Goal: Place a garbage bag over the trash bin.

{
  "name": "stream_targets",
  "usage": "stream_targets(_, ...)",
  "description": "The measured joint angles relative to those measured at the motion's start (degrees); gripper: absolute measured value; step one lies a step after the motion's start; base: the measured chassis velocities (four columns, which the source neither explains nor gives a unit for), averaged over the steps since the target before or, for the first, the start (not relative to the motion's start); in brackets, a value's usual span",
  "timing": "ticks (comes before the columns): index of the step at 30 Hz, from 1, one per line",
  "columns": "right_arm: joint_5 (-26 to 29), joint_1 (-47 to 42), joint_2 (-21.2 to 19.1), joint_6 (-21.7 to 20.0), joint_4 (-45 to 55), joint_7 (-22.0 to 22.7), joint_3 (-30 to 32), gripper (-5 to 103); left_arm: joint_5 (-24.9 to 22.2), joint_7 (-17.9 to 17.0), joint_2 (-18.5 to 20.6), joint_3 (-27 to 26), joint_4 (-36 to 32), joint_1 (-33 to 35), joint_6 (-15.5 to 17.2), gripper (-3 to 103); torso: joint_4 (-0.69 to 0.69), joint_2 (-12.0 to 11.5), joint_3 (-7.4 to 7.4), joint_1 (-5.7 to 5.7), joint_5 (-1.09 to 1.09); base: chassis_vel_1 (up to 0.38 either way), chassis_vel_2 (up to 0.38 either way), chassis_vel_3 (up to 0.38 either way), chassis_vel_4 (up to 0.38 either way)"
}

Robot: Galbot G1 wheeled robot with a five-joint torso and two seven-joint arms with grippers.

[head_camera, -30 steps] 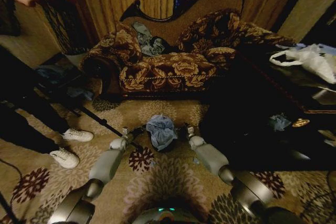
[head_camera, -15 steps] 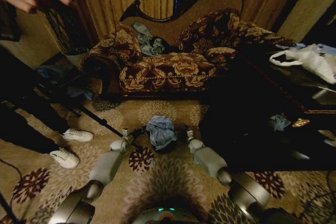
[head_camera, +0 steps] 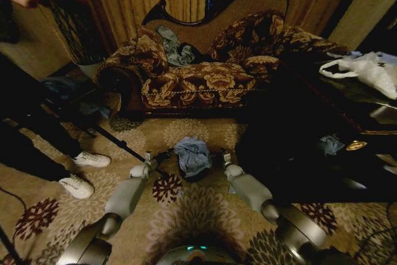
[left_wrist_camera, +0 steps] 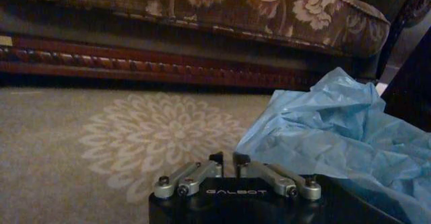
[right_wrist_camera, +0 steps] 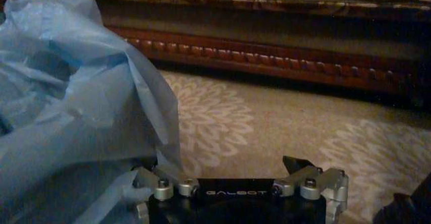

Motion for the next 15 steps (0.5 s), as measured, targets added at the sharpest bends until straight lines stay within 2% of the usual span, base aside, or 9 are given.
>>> stream_targets(4, 1.21, 0.16, -0.9, -0.3, 1.09, -0.75, -0.08, 100, -0.58, -0.33, 0.8, -0.19, -2.22, 1.14, 0.22, 31, 0.01, 0.0, 0.0, 0.0, 0.0, 0.0, 0.0, 0.0, 0.0)
stream_targets(5, 1.21, 0.16, -0.9, -0.3, 1.09, -0.75, -0.08, 100, -0.58, -0.33, 0.8, -0.19, -2.22, 1.14, 0.22, 31, 0.01, 0.0, 0.0, 0.0, 0.0, 0.0, 0.0, 0.0, 0.0)
stream_targets(7, 1.91, 0.17, -1.39, -0.54, 1.5, -1.84, -0.11, 100, -1.01, -0.26, 1.3, -0.3, -3.58, 1.77, 0.53, 42, 0.01, 0.0, -0.01, 0.0, 0.0, 0.0, 0.0, 0.0, 0.0)
stream_targets(9, 2.04, 0.17, -1.57, -0.59, 1.57, -2.3, -0.08, 100, -1.1, -0.21, 1.45, -0.35, -3.96, 1.97, 0.6, 42, 0.01, 0.0, -0.01, 0.0, -0.01, 0.0, 0.0, 0.0, 0.0)
stream_targets(12, 1.95, 0.28, -2.19, -0.61, 1.27, -3.32, -0.05, 100, -1.98, -0.09, 2.0, -0.79, -6.03, 3.07, 0.97, 59, 0.0, 0.0, -0.01, 0.0, -0.01, 0.0, 0.0, 0.0, 0.0)
stream_targets(13, 1.95, 0.28, -2.19, -0.61, 1.27, -3.32, -0.05, 100, -1.98, -0.09, 2.0, -0.79, -6.03, 3.07, 0.97, 59, 0.0, 0.0, -0.01, 0.0, -0.01, 0.0, 0.0, 0.0, 0.0)
stream_targets(15, 2.08, 0.41, -2.51, -0.61, 1.24, -3.49, 0.03, 100, -2.83, 0.09, 2.45, -1.12, -7.72, 4.09, 1.16, 70, -0.01, 0.0, -0.01, 0.0, -0.01, 0.0, 0.0, 0.0, 0.0)
